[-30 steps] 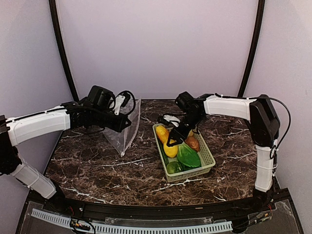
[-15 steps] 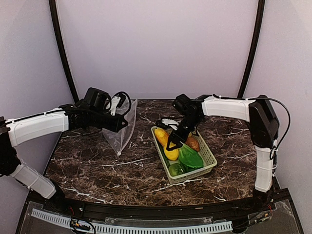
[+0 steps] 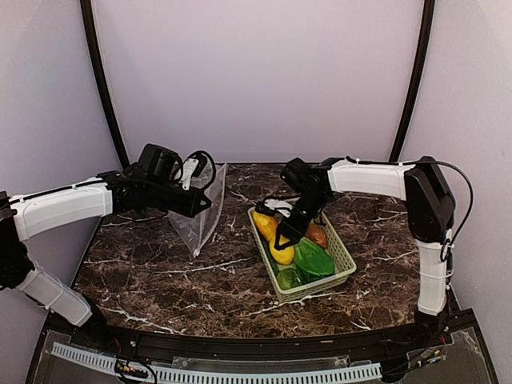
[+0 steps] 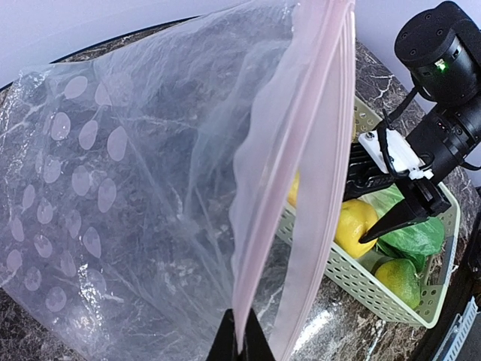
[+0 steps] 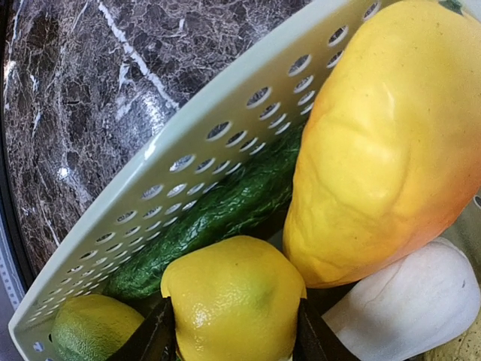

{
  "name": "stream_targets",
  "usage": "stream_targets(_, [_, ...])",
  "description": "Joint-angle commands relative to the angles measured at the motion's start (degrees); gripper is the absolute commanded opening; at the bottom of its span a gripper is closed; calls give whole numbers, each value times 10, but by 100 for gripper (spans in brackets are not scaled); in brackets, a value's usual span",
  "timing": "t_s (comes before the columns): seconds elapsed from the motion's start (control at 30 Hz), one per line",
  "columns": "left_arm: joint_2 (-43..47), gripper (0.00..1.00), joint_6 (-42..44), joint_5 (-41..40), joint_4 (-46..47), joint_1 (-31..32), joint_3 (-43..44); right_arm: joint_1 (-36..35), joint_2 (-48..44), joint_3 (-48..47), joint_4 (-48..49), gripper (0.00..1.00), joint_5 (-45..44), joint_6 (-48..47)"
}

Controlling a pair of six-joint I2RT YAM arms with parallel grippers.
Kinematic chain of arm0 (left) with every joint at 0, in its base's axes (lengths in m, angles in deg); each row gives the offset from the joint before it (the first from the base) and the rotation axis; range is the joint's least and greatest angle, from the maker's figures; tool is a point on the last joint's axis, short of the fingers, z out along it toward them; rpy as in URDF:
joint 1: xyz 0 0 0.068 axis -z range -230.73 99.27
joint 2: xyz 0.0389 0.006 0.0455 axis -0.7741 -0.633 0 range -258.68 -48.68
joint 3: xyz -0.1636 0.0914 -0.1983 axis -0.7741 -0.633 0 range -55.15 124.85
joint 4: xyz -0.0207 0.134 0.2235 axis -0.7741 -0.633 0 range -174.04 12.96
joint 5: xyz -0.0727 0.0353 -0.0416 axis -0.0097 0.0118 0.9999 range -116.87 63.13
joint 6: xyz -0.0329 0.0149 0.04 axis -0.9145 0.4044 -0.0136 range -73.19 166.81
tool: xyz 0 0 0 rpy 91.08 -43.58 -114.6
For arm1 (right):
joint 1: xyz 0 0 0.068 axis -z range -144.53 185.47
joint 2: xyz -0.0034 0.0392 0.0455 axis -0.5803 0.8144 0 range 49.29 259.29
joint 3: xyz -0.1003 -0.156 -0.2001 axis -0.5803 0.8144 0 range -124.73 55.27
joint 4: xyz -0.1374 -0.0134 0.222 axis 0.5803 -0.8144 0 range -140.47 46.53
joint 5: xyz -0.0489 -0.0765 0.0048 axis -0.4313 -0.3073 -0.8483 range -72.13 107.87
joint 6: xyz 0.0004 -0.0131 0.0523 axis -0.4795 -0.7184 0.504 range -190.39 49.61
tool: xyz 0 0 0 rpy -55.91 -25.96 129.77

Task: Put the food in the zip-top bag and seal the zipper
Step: Pick up the fake fruit from the bin, then place the fake fruit in the zipper food storage bag.

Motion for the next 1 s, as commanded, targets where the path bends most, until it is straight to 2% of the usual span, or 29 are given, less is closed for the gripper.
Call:
stream_targets(0.0, [8, 1, -6, 11, 7, -4, -8, -5, -23, -15, -30, 33, -18, -8])
stream_targets(0.17, [2, 1, -12, 22, 13, -6, -7, -6, -91, -56, -38, 27, 16, -18])
stream_targets(0.3, [-3, 1, -35, 35, 34, -8, -7, -9, -129, -91, -19, 30, 41, -12])
stream_targets(0.6, [-3, 1, -165, 34, 47, -7, 26, -29, -92, -241, -10, 28, 173, 52])
stream_targets(0.73, [4, 1, -232, 38, 61, -7, 50, -48, -80, -277, 41, 26, 190, 90])
stream_targets(0.97, [25, 1, -312, 56, 94, -6, 68, -52, -87, -257, 170, 25, 206, 163])
